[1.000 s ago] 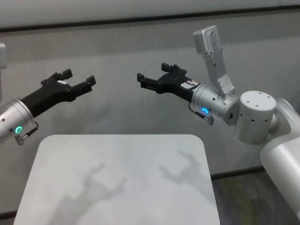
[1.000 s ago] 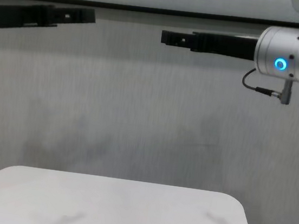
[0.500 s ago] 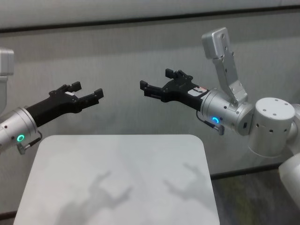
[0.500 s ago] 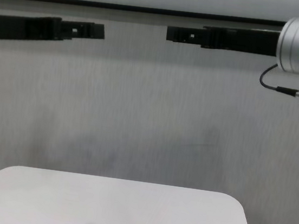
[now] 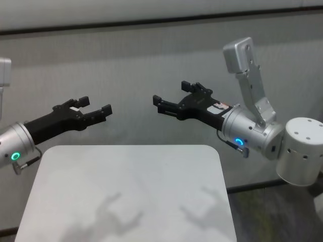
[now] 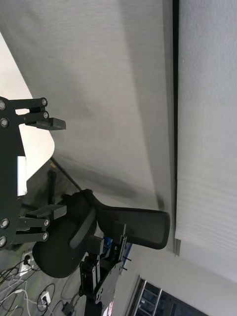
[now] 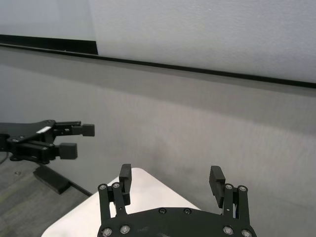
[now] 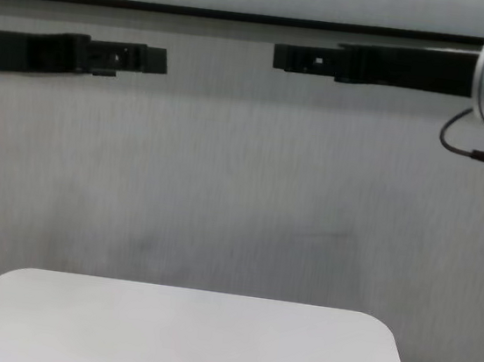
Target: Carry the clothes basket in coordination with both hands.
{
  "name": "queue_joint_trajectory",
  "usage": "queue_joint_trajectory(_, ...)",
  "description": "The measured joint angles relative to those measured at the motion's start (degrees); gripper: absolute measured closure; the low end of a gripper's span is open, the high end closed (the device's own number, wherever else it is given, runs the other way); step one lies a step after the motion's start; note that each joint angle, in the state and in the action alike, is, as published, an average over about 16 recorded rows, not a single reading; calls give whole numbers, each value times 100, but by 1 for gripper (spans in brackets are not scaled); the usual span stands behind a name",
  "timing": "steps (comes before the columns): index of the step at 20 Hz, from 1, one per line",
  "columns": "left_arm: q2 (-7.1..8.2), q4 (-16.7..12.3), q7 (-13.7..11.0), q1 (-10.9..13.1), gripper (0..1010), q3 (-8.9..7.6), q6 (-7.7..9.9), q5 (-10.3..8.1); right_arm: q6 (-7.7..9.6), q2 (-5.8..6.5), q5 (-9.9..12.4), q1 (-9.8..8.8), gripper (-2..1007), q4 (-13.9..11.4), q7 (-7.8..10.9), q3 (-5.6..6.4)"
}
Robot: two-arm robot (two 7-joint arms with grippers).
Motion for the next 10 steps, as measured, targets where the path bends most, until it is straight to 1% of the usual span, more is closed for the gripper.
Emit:
queue_joint_trajectory(5, 152, -161, -18, 138, 11, -6, 67, -160, 34, 107, 74, -185, 5, -275, -82, 3)
queue_joint_trajectory(10, 280, -292, 5, 256, 10, -12, 141, -308, 29, 177, 145, -291, 5, -421, -113, -14)
